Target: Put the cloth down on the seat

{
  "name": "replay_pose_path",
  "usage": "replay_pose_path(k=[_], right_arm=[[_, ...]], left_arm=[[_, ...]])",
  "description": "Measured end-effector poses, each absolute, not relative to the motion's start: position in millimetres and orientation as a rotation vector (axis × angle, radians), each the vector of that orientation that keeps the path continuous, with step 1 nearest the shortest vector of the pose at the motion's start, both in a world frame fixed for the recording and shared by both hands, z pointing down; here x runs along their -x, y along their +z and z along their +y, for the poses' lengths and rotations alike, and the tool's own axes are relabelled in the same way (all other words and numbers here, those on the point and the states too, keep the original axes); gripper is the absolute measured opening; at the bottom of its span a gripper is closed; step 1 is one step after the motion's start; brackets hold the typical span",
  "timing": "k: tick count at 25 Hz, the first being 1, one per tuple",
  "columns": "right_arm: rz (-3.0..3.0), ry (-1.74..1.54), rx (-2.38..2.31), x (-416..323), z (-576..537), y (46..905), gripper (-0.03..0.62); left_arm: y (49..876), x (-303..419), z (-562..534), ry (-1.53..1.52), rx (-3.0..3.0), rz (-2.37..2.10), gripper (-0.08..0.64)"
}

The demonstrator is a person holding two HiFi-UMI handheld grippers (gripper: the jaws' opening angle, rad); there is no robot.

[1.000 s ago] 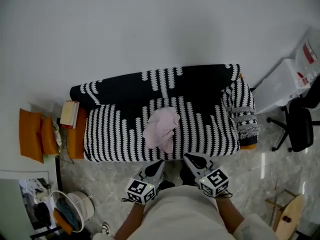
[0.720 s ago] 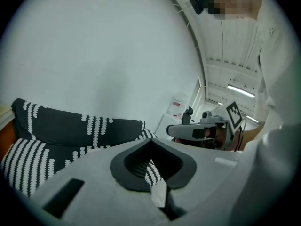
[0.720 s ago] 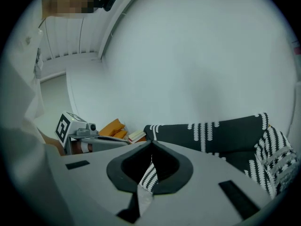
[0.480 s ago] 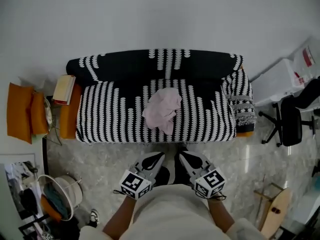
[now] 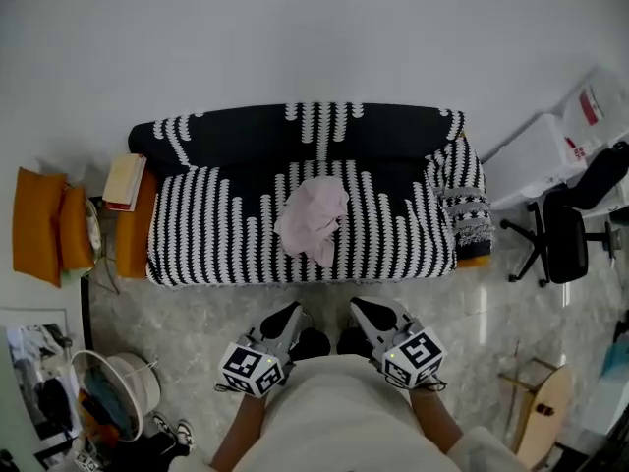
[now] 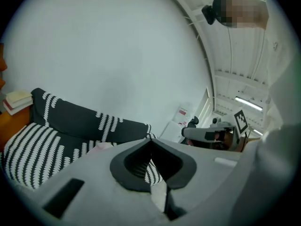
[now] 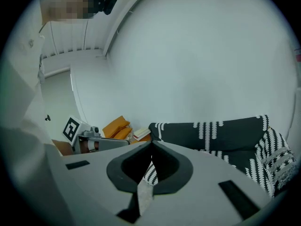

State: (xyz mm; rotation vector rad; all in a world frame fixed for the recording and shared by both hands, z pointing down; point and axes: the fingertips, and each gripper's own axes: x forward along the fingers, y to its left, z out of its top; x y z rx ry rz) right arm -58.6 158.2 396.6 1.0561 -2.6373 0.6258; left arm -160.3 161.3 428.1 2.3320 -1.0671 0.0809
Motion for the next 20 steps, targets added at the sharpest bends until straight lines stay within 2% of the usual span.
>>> replay_pose_path(k=[7,20], right_arm=[[-2.636,0.644,-1.036,43,173,397,0.008],[-2.628,0.663,-1.034,37,177,400,0.008]], left_arm=[[414,124,161,0.083,-2.385,-1.020,0.012],[416,117,165,0.103,-2.376,-1.019,0.012]])
